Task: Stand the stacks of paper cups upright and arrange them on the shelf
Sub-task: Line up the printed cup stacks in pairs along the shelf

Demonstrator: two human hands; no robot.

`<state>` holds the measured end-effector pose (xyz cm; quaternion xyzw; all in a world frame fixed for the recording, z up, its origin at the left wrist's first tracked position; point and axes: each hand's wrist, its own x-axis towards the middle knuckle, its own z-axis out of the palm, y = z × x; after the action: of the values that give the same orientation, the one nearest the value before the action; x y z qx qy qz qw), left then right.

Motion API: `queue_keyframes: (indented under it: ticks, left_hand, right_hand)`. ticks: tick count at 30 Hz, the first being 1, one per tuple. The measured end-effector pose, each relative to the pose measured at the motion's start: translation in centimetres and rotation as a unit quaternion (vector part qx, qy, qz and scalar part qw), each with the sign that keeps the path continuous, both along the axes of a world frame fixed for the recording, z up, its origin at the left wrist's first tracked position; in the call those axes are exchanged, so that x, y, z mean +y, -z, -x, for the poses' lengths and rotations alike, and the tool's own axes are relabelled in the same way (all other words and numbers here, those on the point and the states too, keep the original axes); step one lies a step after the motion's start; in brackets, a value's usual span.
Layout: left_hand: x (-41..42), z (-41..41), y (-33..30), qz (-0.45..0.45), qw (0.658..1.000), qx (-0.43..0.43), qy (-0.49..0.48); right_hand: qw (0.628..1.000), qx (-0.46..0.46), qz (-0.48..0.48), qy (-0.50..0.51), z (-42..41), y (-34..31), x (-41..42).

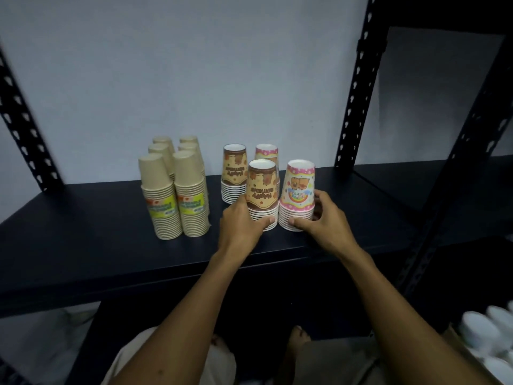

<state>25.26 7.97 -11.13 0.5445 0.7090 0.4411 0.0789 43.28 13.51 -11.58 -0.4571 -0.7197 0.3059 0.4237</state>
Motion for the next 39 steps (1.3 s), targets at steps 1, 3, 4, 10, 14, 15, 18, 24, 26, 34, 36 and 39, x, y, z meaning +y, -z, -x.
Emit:
queue_keyframes:
  ticks: [1, 3, 4, 10, 14, 15, 18, 24, 26, 34, 36, 39]
  left_hand:
    - [-0.3, 0.1, 0.0, 0.0, 1.0, 0.002, -0.004]
    - [-0.6, 0.2, 0.2, -0.006, 1.0, 0.003, -0.009]
    - [-0.8, 0.1, 0.3, -0.009, 1.0, 0.005, -0.016]
    - [-0.9, 0.2, 0.3, 0.002, 0.998, -0.007, -0.064]
    - [-0.8, 0.3, 0.2, 0.006, 0.998, -0.026, -0.056]
    - [-0.8, 0.2, 0.2, 0.006, 0.998, -0.026, -0.054]
    - [-0.8, 0.2, 0.1, 0.007, 0.998, -0.027, -0.052]
    - [-0.5, 0.5, -0.2, 0.013, 0.998, -0.025, -0.061]
    - [-0.4, 0.4, -0.3, 0.016, 0.997, -0.023, -0.067]
    - [-0.3, 0.4, -0.1, 0.004, 0.997, -0.028, -0.074]
    - [-0.3, 0.5, 0.0, 0.001, 0.997, -0.028, -0.073]
    - [-0.2, 0.6, 0.1, -0.003, 0.997, -0.029, -0.076]
  right_hand:
    - [1.0, -0.001, -0.004, 0.003, 0.3, 0.0, 0.1]
    - [1.0, -0.004, -0.008, 0.004, 0.9, -0.2, 0.2]
    - [1.0, -0.006, -0.008, 0.003, 1.3, -0.4, 0.2]
    - [1.0, -0.002, -0.003, 0.001, 3.1, -0.5, 0.5]
    - [1.0, -0.004, -0.004, 0.01, 3.6, -0.4, 0.5]
    - [1.0, -0.004, -0.006, 0.012, 3.6, -0.4, 0.5]
    - [1.0, -0.012, -0.018, 0.022, 3.7, -0.1, 0.6]
    - [0.998, -0.045, -0.039, 0.036, 3.9, 0.0, 0.9]
    - [0.998, -0.043, -0.038, 0.026, 3.9, 0.0, 0.9]
    - [0.999, -0.014, -0.04, 0.019, 4.3, -0.3, 0.6]
    - [0.999, -0.014, -0.042, 0.019, 4.5, -0.3, 0.5]
    - [0.999, -0.016, -0.049, 0.019, 4.9, -0.2, 0.5]
